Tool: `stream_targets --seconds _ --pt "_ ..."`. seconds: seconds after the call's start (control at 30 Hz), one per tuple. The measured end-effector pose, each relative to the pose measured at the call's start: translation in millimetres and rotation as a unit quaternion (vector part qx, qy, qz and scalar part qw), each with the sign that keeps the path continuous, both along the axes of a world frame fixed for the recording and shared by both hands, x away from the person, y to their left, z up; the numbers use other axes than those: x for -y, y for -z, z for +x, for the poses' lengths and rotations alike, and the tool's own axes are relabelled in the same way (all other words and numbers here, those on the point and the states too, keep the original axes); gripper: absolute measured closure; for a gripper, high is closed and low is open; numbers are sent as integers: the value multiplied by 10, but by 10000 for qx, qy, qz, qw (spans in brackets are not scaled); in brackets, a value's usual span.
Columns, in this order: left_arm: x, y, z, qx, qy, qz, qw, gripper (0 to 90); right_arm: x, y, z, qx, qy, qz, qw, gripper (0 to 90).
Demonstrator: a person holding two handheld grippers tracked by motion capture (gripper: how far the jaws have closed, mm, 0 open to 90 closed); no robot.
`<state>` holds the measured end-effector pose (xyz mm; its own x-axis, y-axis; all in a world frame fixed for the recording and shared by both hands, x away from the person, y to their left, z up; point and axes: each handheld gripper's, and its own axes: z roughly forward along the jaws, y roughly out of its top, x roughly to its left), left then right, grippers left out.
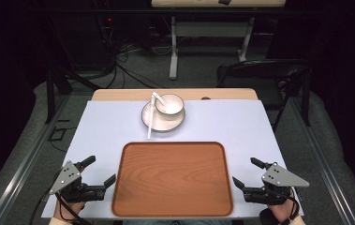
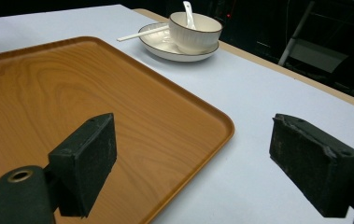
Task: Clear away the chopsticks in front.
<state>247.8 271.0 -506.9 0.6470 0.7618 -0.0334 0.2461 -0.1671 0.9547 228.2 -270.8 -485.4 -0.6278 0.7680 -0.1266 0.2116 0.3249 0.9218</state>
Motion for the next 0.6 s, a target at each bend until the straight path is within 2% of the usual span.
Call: stream_targets --seconds 0.23,0.43,0.6 --pt "10 5 39 -48 -61 1 10000 1 2 -17 -34 145 -34 43 9999 142" --pt "26 5 89 -205 -117 -65 9997 0 7 -8 -25 78 -49 52 9999 142" --pt "56 -6 99 -188 -67 -39 9998 0 -2 -3 -22 51 -63 23 10000 142"
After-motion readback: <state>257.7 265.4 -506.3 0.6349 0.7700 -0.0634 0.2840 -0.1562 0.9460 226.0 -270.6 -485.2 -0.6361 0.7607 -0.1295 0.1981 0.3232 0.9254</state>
